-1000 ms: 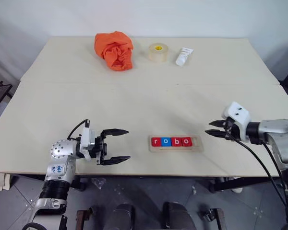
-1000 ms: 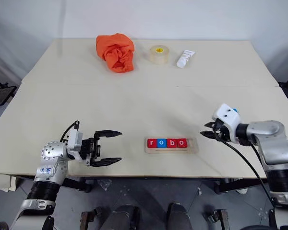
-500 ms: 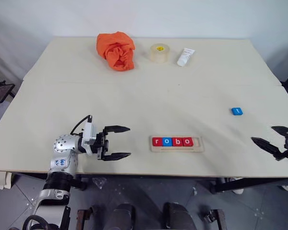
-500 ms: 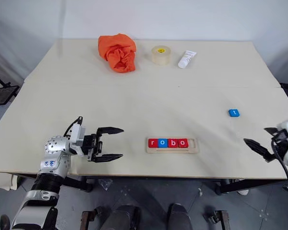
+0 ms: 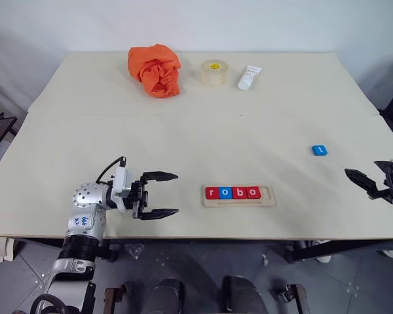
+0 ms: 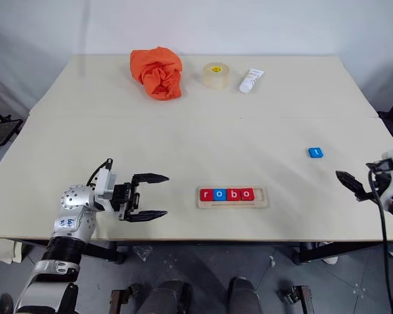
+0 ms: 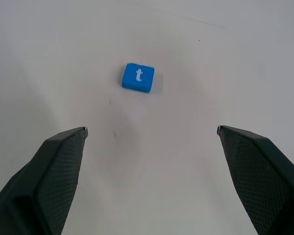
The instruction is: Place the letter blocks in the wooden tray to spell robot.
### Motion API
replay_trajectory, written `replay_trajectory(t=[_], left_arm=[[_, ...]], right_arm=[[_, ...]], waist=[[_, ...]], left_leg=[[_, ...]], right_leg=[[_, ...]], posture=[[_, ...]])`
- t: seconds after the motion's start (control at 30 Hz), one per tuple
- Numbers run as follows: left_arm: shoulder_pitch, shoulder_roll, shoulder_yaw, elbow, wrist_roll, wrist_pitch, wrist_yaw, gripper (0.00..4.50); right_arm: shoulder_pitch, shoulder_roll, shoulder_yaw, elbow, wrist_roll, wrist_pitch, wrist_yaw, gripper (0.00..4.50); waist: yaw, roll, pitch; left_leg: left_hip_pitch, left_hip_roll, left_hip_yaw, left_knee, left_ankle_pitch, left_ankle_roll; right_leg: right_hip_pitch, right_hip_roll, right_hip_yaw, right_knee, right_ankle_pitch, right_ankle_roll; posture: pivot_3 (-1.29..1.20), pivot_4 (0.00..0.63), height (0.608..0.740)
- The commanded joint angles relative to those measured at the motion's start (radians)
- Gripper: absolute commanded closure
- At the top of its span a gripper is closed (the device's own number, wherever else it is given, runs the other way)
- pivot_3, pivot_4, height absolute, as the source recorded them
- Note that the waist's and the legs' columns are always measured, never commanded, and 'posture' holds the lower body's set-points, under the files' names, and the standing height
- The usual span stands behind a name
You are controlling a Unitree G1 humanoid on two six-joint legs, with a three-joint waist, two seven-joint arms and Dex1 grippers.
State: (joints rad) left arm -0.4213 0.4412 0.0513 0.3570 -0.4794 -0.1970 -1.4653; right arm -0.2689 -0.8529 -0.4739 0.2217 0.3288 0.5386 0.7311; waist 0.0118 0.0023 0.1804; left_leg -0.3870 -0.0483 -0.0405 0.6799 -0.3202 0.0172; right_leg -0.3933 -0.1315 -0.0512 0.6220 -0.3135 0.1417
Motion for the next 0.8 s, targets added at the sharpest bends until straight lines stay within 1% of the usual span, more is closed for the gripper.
replay_trajectory(t=[0.03, 0.13, 0.3, 0.43, 0.6, 0.7, 0.8], left_arm=[[0.031, 0.014, 0.014, -0.071, -0.019, 0.013, 0.015, 0.0], [0.071, 0.025, 0.024, -0.117, -0.024, 0.024, 0.03, 0.0], [0.126, 0.043, 0.041, -0.179, -0.032, 0.037, 0.056, 0.0], [0.158, 0.052, 0.051, -0.215, -0.036, 0.043, 0.079, 0.0], [0.177, 0.058, 0.058, -0.235, -0.037, 0.045, 0.097, 0.0], [0.176, 0.058, 0.06, -0.232, -0.035, 0.043, 0.101, 0.0], [0.168, 0.058, 0.06, -0.222, -0.035, 0.042, 0.097, 0.0]], right_arm=[[-0.109, 0.005, 0.068, 0.121, -0.042, -0.067, -0.016, 0.06], [-0.276, 0.034, 0.162, 0.318, -0.104, -0.142, -0.038, 0.06], [-0.493, 0.078, 0.247, 0.635, -0.186, -0.29, -0.075, 0.06], [-0.602, 0.112, 0.277, 0.824, -0.225, -0.367, -0.125, 0.06], [-0.65, 0.135, 0.298, 0.931, -0.252, -0.403, -0.149, 0.06], [-0.659, 0.142, 0.295, 0.952, -0.248, -0.408, -0.163, 0.66], [-0.662, 0.145, 0.293, 0.959, -0.245, -0.408, -0.174, 1.67]], waist=[[-0.001, 0.0, 0.0], [-0.012, 0.0, 0.0], [-0.016, 0.0, 0.0], [-0.015, 0.001, 0.0], [-0.016, 0.001, 0.0], [-0.017, 0.001, 0.0], [-0.017, 0.001, 0.0]], left_leg=[[0.0, 0.0, 0.0, 0.0, 0.0, 0.0], [0.0, 0.0, 0.0, 0.0, 0.0, 0.0], [0.0, 0.0, 0.0, 0.0, 0.0, 0.0], [0.0, 0.0, 0.0, -0.001, 0.0, 0.0], [-0.001, 0.0, -0.001, -0.001, 0.0, 0.0], [-0.001, 0.0, 0.0, -0.001, 0.0, 0.0], [-0.001, 0.0, 0.0, 0.0, 0.0, 0.0]], right_leg=[[0.0, 0.0, 0.0, 0.0, 0.0, 0.0], [0.0, 0.0, -0.001, 0.0, 0.0, 0.0], [0.0, 0.0, -0.001, 0.0, 0.0, 0.0], [0.0, 0.0, -0.001, 0.0, 0.0, 0.0], [0.0, 0.0, -0.001, 0.0, 0.0, 0.0], [0.0, 0.0, -0.001, 0.0, 0.0, 0.0], [0.0, 0.0, -0.001, 0.0, 0.0, 0.0]], posture=[[0.0, 0.15, 0.74], [0.0, 0.15, 0.74], [0.0, 0.15, 0.74], [0.0, 0.15, 0.74], [0.0, 0.15, 0.74], [0.0, 0.15, 0.74], [0.0, 0.15, 0.74]])
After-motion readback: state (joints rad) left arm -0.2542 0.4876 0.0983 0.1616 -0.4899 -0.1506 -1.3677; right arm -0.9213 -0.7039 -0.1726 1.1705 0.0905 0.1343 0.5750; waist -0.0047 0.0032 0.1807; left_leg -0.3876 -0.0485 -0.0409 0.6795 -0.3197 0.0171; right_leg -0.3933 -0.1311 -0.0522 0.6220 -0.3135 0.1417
